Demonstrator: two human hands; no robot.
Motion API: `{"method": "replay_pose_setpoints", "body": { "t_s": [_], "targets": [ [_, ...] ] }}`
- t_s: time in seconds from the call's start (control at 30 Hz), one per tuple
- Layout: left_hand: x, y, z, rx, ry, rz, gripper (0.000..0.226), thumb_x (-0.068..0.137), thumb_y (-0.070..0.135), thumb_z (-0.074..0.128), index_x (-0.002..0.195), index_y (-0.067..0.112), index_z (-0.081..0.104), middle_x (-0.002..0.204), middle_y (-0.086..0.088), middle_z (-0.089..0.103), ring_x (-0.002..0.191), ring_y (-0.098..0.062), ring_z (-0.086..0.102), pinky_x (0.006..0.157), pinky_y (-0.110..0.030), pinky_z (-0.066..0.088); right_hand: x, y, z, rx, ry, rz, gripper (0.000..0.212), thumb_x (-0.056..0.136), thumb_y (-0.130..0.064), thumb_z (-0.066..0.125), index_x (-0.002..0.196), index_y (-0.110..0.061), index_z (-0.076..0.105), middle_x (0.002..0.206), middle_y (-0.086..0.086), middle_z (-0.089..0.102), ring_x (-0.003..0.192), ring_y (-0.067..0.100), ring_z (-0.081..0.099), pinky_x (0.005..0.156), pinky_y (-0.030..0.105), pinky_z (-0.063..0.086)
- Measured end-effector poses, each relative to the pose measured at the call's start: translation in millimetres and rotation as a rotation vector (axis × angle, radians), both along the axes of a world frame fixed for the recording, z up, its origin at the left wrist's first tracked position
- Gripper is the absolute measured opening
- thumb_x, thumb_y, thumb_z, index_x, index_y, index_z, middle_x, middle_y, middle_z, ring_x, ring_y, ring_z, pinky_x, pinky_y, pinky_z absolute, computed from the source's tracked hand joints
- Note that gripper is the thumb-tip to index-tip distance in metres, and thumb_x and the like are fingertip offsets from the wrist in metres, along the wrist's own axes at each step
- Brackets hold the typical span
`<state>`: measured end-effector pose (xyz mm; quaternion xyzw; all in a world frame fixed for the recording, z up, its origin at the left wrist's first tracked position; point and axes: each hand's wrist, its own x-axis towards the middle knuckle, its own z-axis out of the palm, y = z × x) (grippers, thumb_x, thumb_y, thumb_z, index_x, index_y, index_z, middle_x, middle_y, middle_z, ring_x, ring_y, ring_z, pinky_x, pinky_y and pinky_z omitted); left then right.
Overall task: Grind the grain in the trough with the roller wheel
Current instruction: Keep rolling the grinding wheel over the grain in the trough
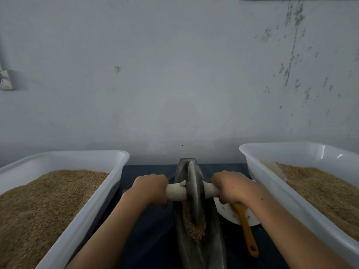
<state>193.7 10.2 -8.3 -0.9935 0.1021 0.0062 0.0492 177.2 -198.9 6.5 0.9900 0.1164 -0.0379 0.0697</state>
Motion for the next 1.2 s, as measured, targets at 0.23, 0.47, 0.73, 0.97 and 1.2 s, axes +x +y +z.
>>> {"method": "replay_pose_setpoints", "body": {
  "t_s": [0.23,0.47,0.73,0.97,1.2],
  "targets": [
    [0.4,-5.3,-11.8,-0.042,-0.38,0.005,0.023,0.086,0.031,0.057,0.108,0.026,0.054,0.102,0.002,0.062,0.092,-0.018,0.059,0.068,-0.029,0.033,2.9,3.2,-11.5,0.106,-0.302,0.012,0.025,0.091,-0.009,0.05,0.113,-0.02,0.048,0.109,0.003,0.062,0.099,0.024,0.059,0.075,0.031,0.038],
    [0.5,-0.5,-2.3,0.022,-0.088,-0.014,0.042,0.079,0.033,0.068,0.117,0.021,0.056,0.107,0.0,0.063,0.088,-0.017,0.056,0.07,-0.03,0.037,-2.0,-0.4,-0.3,0.021,-0.054,0.026,0.037,0.086,-0.009,0.059,0.122,-0.018,0.055,0.109,0.005,0.062,0.095,0.022,0.06,0.072,0.03,0.041],
    [-1.3,-3.5,-2.3,0.019,-0.129,0.005,0.039,0.079,0.034,0.067,0.115,0.022,0.056,0.105,0.0,0.062,0.088,-0.017,0.056,0.07,-0.03,0.037,0.7,-0.2,-2.6,0.048,-0.06,0.013,0.037,0.087,-0.01,0.058,0.123,-0.019,0.055,0.107,0.004,0.062,0.093,0.021,0.06,0.073,0.03,0.043],
    [-2.8,-9.0,-8.6,-0.022,-0.358,-0.012,0.024,0.089,0.03,0.056,0.111,0.024,0.053,0.107,0.0,0.061,0.098,-0.021,0.058,0.071,-0.03,0.035,2.2,1.1,-13.1,0.107,-0.279,0.011,0.02,0.091,-0.01,0.05,0.109,-0.019,0.048,0.107,0.003,0.062,0.098,0.024,0.059,0.073,0.032,0.039],
    [-3.0,-0.9,4.2,0.001,0.038,-0.012,0.045,0.077,0.033,0.07,0.118,0.022,0.056,0.108,0.0,0.063,0.093,-0.018,0.058,0.073,-0.031,0.039,-5.7,3.7,4.3,0.025,0.019,0.016,0.04,0.085,-0.008,0.059,0.124,-0.015,0.055,0.099,0.004,0.06,0.085,0.02,0.058,0.067,0.028,0.039]
  ]
}}
